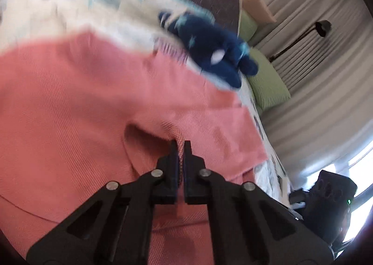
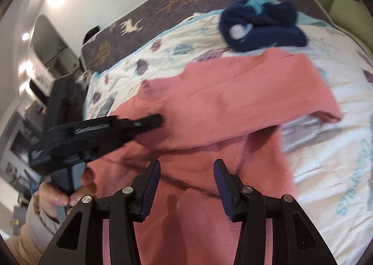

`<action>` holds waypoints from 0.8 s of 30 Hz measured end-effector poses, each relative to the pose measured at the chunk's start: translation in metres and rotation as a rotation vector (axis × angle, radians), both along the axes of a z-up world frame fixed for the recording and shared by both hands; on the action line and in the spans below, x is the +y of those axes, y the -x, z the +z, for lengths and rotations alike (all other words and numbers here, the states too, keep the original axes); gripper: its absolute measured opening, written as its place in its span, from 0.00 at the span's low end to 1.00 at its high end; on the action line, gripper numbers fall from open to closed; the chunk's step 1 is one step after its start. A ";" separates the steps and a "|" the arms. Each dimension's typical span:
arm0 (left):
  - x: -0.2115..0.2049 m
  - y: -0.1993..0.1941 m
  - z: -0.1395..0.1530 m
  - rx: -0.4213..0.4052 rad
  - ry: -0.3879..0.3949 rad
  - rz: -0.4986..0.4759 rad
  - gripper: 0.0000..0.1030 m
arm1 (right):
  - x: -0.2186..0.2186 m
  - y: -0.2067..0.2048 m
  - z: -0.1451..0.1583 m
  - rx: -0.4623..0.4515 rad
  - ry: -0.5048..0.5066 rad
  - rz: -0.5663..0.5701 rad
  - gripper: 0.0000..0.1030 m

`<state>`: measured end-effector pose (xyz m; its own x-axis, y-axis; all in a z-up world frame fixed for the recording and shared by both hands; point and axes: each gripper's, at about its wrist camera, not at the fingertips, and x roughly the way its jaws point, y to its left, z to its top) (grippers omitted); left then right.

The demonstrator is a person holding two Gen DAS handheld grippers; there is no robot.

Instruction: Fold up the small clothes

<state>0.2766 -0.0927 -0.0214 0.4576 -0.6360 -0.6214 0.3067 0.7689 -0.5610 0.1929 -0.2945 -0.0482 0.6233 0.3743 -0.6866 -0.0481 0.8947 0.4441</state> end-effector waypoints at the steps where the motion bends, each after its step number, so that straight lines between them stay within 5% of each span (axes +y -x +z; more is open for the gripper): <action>1: 0.007 0.002 0.014 -0.039 0.018 0.017 0.03 | -0.010 0.002 0.002 -0.005 -0.010 -0.040 0.47; 5: 0.037 0.002 0.056 -0.139 0.050 0.057 0.04 | -0.039 0.007 0.003 0.005 -0.049 -0.124 0.47; 12: 0.083 0.000 0.090 -0.244 -0.069 0.118 0.03 | -0.053 0.007 0.004 0.030 -0.036 -0.164 0.47; 24: 0.127 -0.004 0.046 -0.161 -0.175 0.170 0.04 | -0.040 -0.008 -0.001 0.062 0.095 -0.173 0.47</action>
<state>0.2805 0.0340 0.0246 0.6503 -0.4309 -0.6257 0.2394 0.8978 -0.3696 0.2004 -0.3349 -0.0495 0.6279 0.1974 -0.7528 0.1348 0.9251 0.3550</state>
